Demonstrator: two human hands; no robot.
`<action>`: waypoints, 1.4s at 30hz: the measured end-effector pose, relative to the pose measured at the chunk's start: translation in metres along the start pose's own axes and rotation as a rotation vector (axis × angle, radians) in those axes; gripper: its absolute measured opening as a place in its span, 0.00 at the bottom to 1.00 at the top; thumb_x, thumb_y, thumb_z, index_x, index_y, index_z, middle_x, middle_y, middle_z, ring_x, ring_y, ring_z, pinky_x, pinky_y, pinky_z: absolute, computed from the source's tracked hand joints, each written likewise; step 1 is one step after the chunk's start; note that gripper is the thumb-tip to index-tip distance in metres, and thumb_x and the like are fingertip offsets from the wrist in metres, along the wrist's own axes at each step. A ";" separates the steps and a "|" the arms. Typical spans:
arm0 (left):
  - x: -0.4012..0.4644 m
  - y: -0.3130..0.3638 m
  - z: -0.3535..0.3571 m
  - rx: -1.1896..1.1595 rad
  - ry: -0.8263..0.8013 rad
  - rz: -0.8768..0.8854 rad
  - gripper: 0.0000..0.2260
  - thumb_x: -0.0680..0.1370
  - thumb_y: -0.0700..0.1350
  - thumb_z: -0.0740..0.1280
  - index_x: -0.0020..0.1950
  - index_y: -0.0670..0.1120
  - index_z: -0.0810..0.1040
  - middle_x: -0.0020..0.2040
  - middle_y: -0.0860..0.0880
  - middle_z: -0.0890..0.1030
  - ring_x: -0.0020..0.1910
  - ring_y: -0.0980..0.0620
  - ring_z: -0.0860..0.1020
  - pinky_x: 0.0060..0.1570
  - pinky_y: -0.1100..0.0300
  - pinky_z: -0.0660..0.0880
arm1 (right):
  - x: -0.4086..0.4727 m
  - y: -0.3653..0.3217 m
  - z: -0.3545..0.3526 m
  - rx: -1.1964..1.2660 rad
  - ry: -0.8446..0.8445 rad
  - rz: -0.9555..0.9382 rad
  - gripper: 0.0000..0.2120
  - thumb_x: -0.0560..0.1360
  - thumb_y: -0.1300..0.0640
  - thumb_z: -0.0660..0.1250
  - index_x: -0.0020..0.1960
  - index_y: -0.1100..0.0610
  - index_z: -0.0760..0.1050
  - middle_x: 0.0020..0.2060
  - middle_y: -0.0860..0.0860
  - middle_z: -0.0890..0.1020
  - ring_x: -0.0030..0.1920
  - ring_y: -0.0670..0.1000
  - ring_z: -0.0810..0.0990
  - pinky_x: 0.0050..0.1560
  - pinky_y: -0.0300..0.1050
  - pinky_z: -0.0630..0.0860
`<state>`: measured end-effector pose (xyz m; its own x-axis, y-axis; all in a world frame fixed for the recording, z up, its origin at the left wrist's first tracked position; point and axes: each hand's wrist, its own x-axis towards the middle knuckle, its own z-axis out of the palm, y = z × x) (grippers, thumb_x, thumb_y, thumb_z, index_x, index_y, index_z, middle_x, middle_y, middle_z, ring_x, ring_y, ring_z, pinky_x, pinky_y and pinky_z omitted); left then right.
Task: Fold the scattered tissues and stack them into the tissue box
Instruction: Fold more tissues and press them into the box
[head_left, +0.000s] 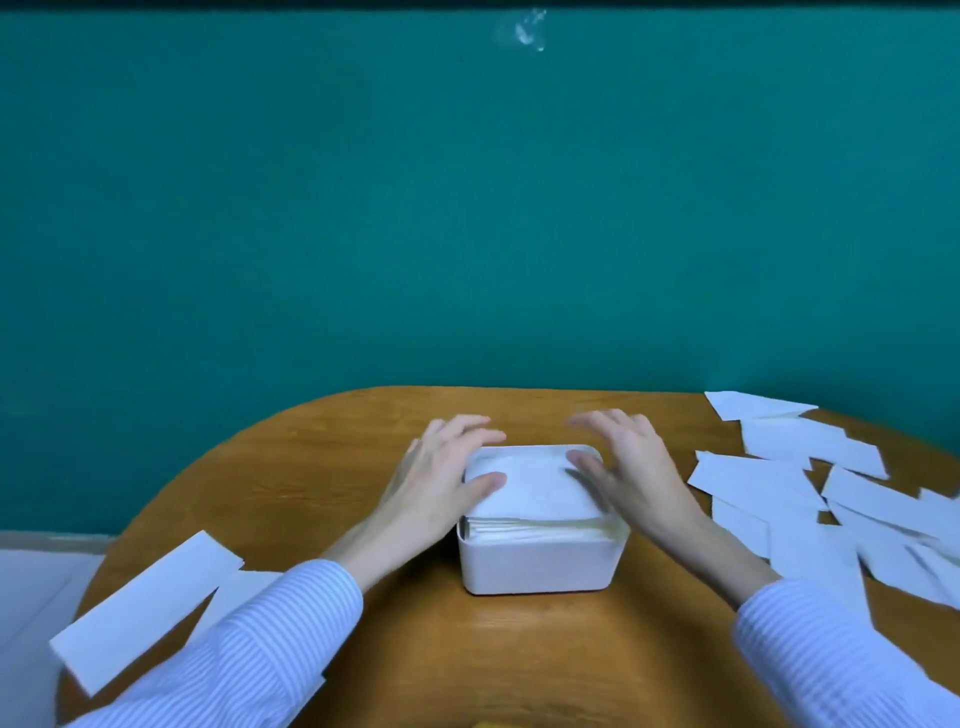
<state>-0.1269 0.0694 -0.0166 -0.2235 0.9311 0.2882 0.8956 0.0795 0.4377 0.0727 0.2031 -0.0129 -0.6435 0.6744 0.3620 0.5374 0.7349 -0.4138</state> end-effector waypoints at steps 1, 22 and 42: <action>-0.004 0.000 0.000 0.004 -0.032 0.046 0.20 0.80 0.54 0.67 0.72 0.56 0.73 0.73 0.61 0.69 0.71 0.60 0.65 0.69 0.57 0.62 | -0.006 -0.003 -0.003 -0.037 -0.014 -0.067 0.15 0.80 0.49 0.65 0.66 0.45 0.74 0.63 0.43 0.77 0.62 0.50 0.71 0.61 0.50 0.70; -0.051 0.007 -0.022 0.087 -0.057 0.014 0.21 0.84 0.55 0.58 0.78 0.58 0.64 0.79 0.58 0.60 0.79 0.60 0.54 0.73 0.59 0.52 | -0.024 -0.042 0.005 -0.032 -0.155 -0.245 0.16 0.79 0.49 0.66 0.66 0.42 0.76 0.70 0.43 0.73 0.70 0.46 0.71 0.70 0.45 0.65; -0.270 -0.101 -0.039 -0.036 -0.168 -0.377 0.20 0.85 0.52 0.58 0.78 0.59 0.63 0.78 0.68 0.54 0.74 0.73 0.46 0.75 0.64 0.50 | -0.081 -0.176 0.157 0.000 -0.635 -0.701 0.18 0.84 0.48 0.52 0.72 0.40 0.67 0.72 0.39 0.67 0.72 0.41 0.64 0.70 0.39 0.64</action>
<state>-0.1722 -0.2038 -0.1057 -0.4650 0.8844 -0.0396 0.7483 0.4165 0.5163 -0.0554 0.0076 -0.1002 -0.9963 -0.0862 0.0062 -0.0846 0.9579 -0.2744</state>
